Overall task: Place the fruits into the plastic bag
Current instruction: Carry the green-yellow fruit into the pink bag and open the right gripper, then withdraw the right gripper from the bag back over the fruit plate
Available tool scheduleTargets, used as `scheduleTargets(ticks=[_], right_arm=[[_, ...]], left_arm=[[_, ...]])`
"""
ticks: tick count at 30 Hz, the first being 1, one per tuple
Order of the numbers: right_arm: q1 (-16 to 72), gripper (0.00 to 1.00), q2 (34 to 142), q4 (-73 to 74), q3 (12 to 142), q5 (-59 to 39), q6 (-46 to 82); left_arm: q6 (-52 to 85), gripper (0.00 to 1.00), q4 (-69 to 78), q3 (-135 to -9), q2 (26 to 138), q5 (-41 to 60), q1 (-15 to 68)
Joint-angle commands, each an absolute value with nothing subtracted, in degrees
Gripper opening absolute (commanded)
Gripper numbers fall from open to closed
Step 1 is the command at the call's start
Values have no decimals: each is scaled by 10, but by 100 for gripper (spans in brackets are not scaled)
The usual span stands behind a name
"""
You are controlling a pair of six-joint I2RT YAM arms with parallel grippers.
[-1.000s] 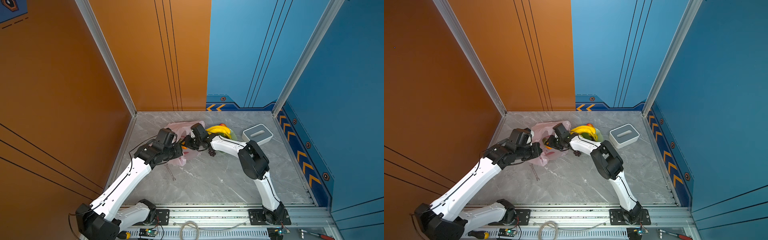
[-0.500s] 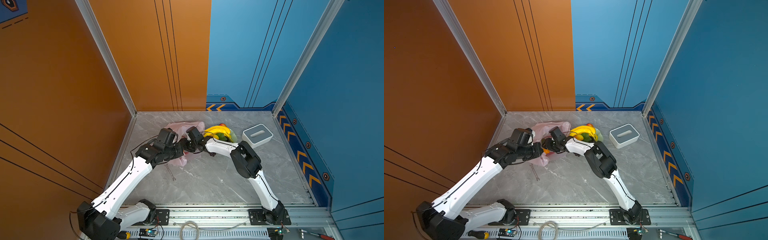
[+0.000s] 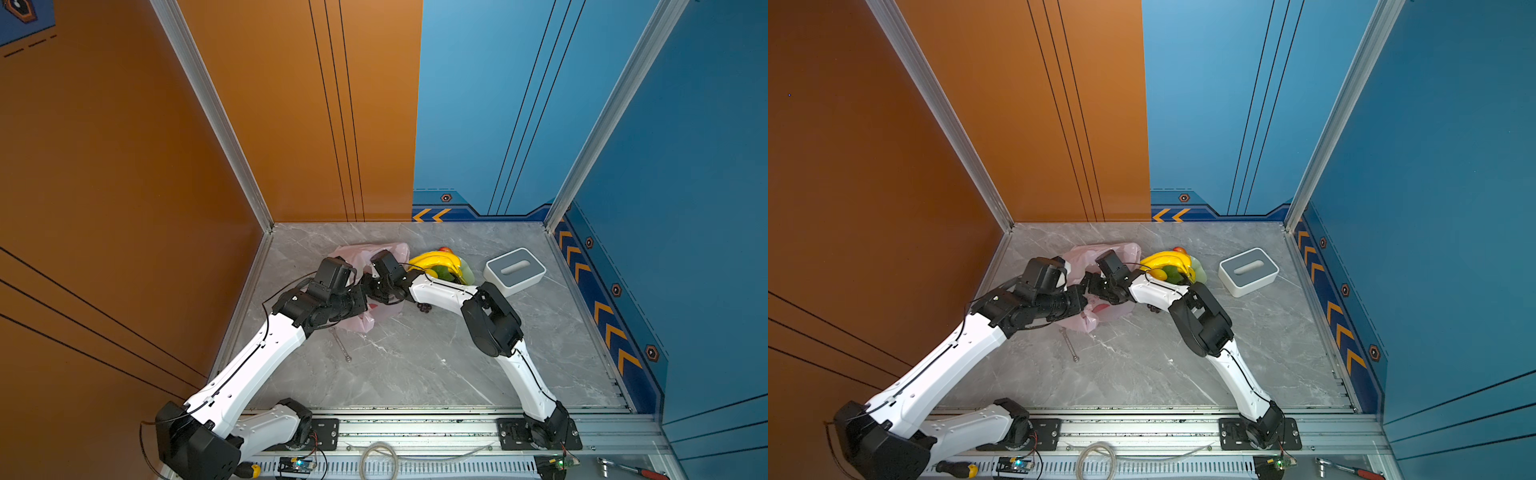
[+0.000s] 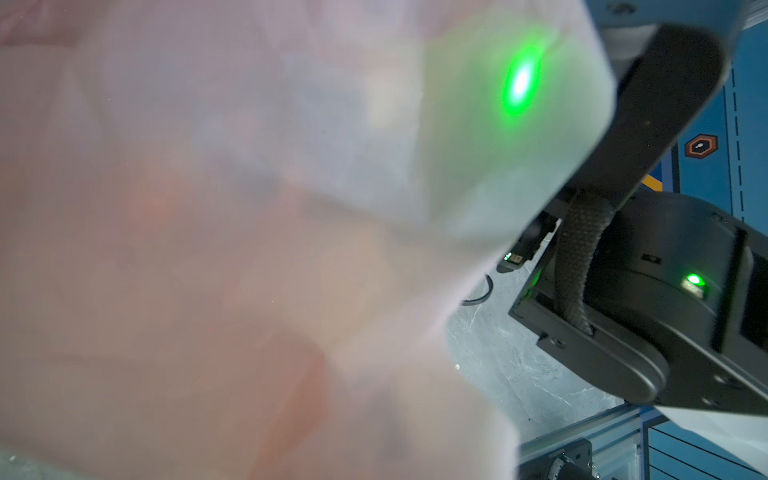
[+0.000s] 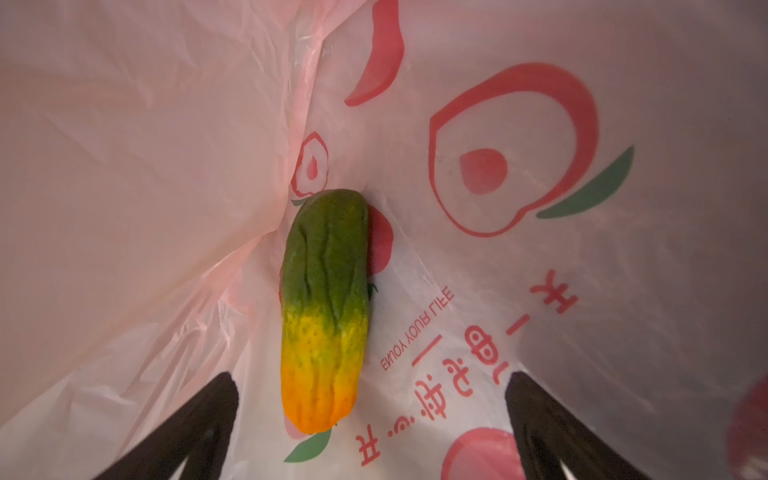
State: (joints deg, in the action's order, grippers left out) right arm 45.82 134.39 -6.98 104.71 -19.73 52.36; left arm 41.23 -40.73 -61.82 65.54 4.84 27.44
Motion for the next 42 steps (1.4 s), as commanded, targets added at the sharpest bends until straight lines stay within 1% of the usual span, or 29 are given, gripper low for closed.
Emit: scheduleTargets(ticks=[1, 8, 13, 20, 22, 36, 38, 42], right_arm=[[463, 100, 1317, -93, 1066, -205, 509], [464, 100, 1290, -113, 1063, -198, 504], [465, 100, 1268, -208, 1079, -157, 481], [467, 100, 1219, -302, 1068, -108, 453], [469, 100, 1196, -322, 1057, -94, 445], [500, 100, 1035, -427, 971, -14, 421], [500, 100, 1012, -441, 957, -2, 408], [496, 100, 973, -470, 937, 26, 337]], left_arm=[[418, 0, -402, -608, 656, 57, 273], [419, 0, -398, -604, 652, 57, 269], [420, 0, -397, -600, 648, 57, 266], [422, 0, -391, -594, 639, 62, 261], [424, 0, -388, -576, 635, 62, 259], [425, 0, -388, -564, 614, 67, 253], [422, 0, -387, -564, 614, 70, 251], [419, 0, -388, -563, 613, 76, 248]])
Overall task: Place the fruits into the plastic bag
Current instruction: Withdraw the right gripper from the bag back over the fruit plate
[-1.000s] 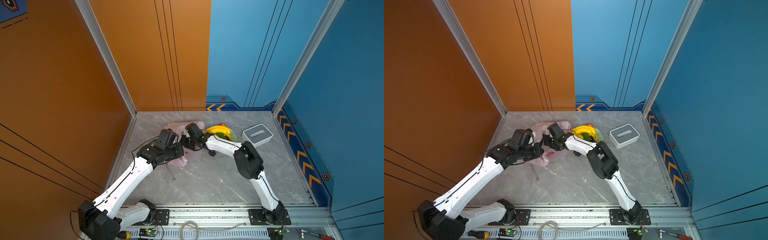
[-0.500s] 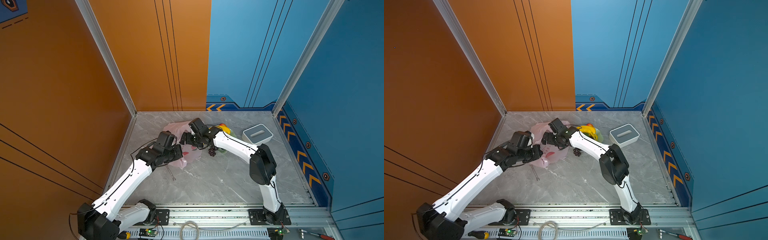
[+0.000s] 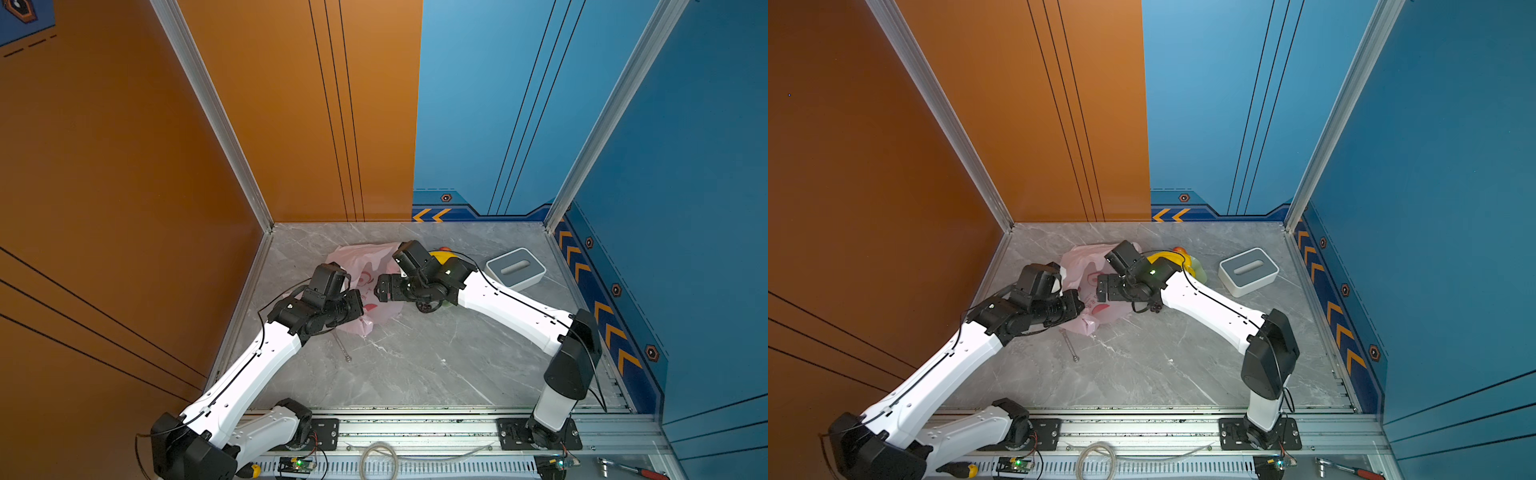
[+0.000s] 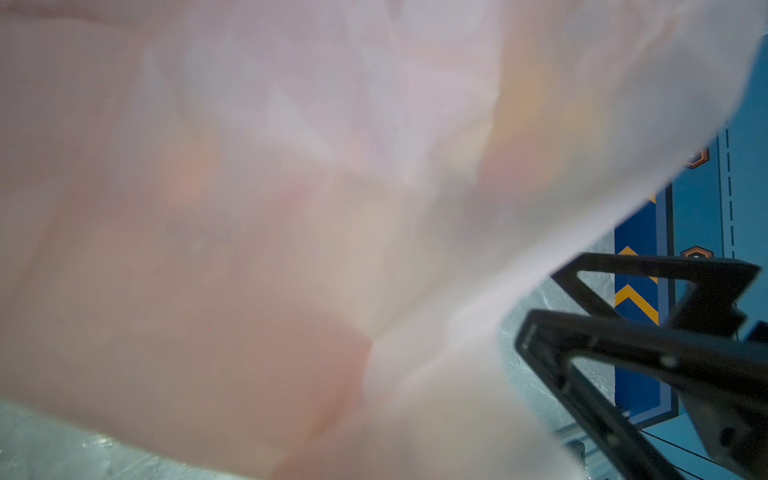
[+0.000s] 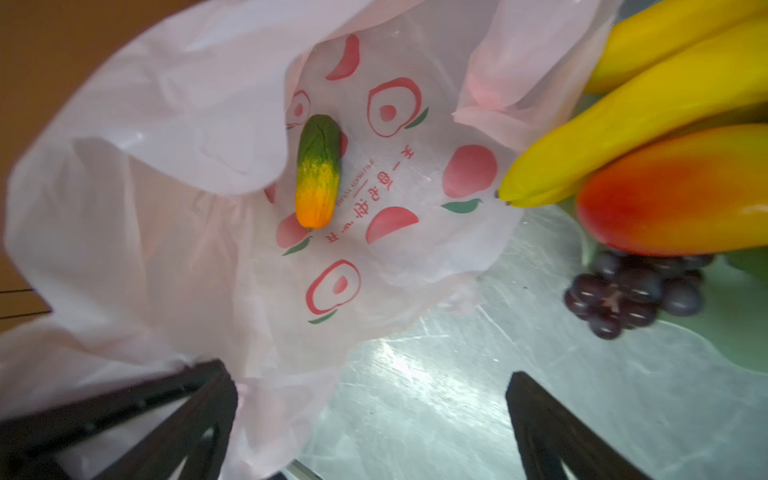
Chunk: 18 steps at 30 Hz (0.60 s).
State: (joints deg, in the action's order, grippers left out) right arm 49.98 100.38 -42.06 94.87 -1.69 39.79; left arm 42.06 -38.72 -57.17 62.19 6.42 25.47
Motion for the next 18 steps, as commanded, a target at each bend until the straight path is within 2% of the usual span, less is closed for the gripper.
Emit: scheduleTargets(ticks=[1, 9, 12, 18], right_arm=[[493, 100, 966, -482, 937, 32, 316], [444, 100, 954, -541, 955, 25, 254], [419, 100, 965, -549, 962, 12, 251], [386, 100, 1010, -595, 1006, 46, 229]], left_arm=[[419, 0, -387, -562, 613, 78, 247], [414, 0, -388, -562, 607, 87, 241], [413, 0, -388, -561, 607, 90, 239], [411, 0, -388, -558, 604, 97, 233]])
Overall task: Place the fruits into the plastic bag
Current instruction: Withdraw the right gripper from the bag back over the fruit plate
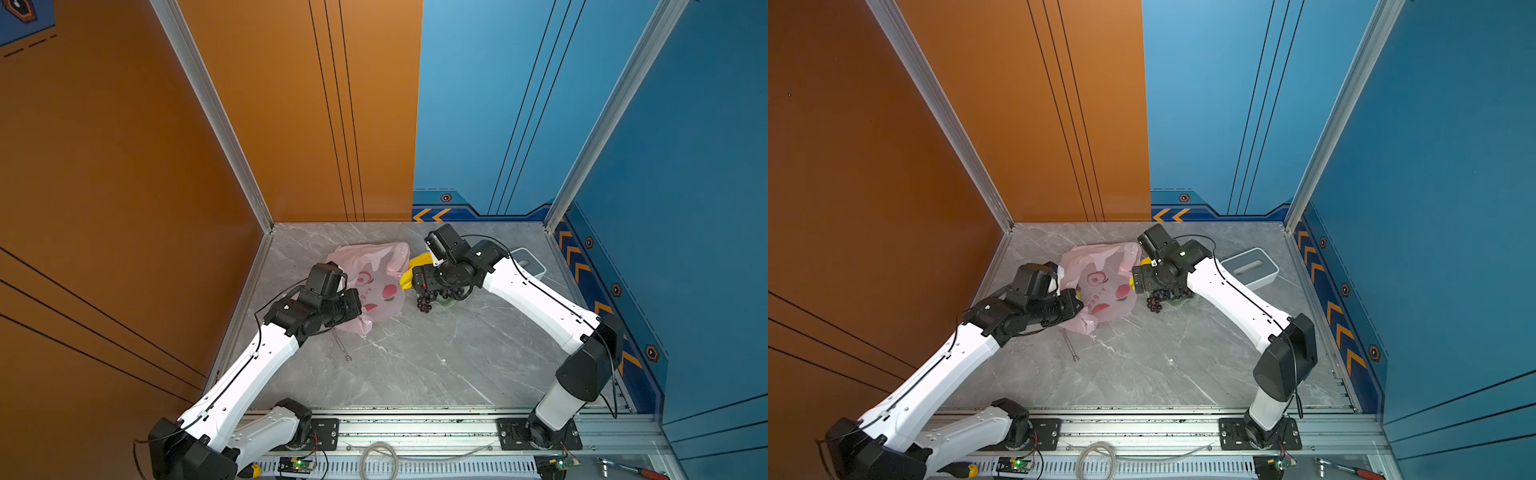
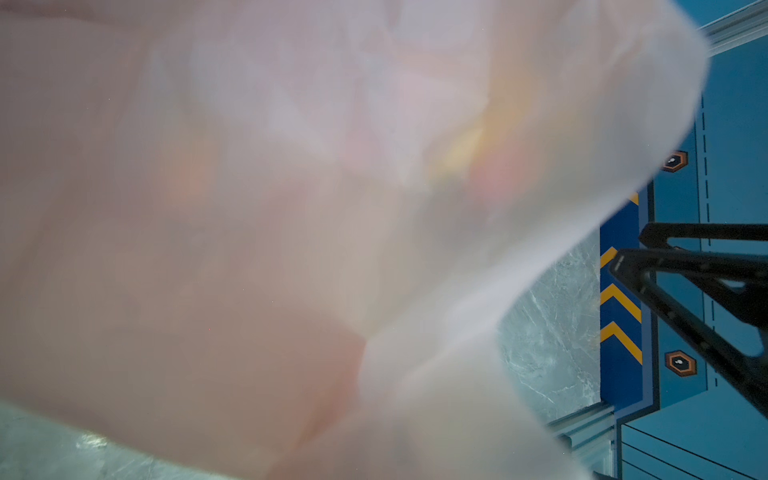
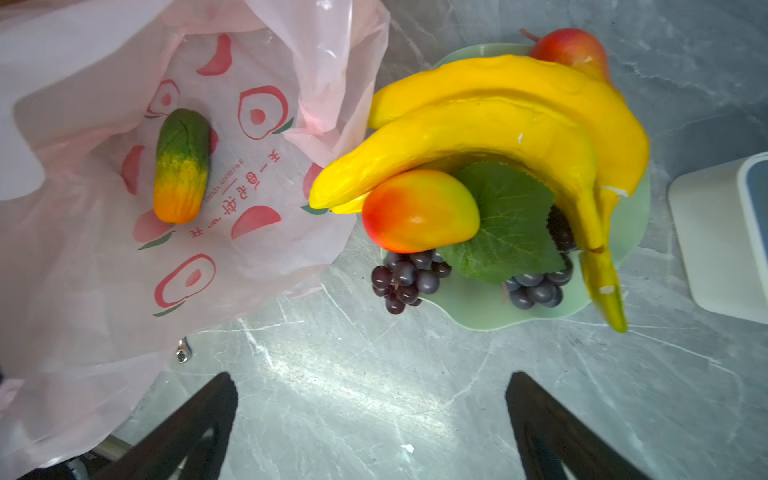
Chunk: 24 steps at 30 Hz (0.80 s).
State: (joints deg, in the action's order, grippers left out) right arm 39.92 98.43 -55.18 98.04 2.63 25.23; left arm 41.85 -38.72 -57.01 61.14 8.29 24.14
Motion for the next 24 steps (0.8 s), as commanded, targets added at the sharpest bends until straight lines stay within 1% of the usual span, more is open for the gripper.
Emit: scheduleTargets(ticks=[1, 8, 15, 24], right_arm=[[383, 100, 1019, -597, 1013, 44, 227], [378, 100, 1089, -619, 1071, 40, 201], [380, 100, 1133, -626, 1107, 46, 178], [398, 100, 1206, -672, 1175, 124, 153]], left_arm=[[411, 0, -388, -558, 605, 98, 232], [410, 0, -388, -557, 602, 103, 227], [410, 0, -388, -556, 598, 105, 218], [408, 0, -388, -554, 601, 113, 207]])
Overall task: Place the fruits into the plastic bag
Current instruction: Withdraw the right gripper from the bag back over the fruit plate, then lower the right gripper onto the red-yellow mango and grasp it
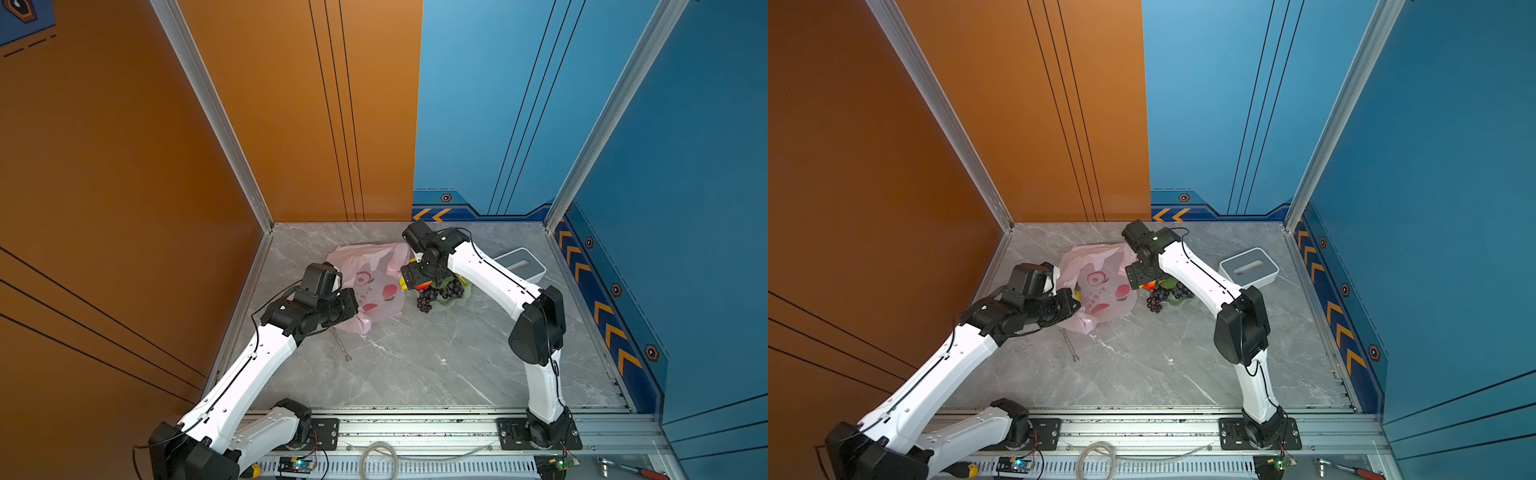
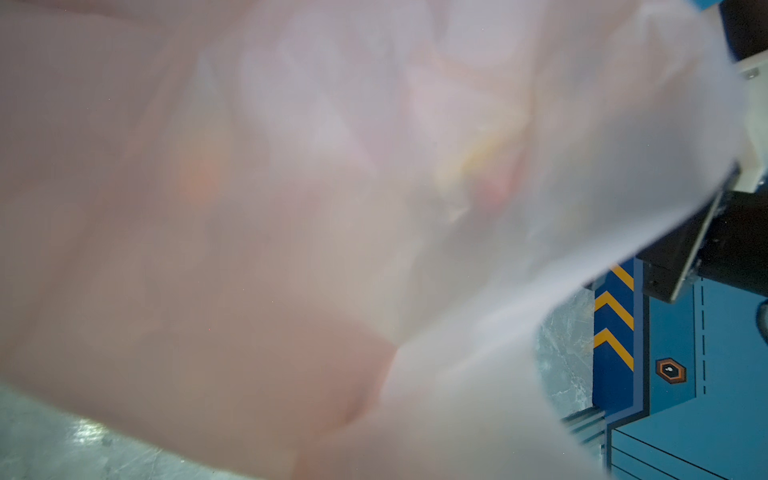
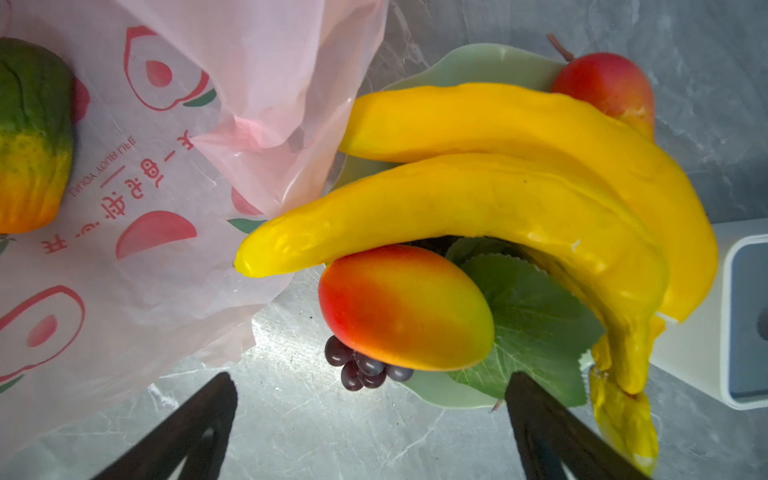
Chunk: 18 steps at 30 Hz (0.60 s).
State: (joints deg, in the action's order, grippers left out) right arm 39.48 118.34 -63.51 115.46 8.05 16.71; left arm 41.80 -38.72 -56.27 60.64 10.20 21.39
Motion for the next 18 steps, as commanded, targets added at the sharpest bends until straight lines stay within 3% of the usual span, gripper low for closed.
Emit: scheduleTargets(ticks=[1, 18], right_arm=[[398, 100, 1212, -674, 1180, 131, 152], [433, 100, 1275, -687, 1213, 266, 152]], left_arm=[[408, 0, -388, -554, 601, 114, 205], [398, 0, -388, -558, 619, 128, 186]])
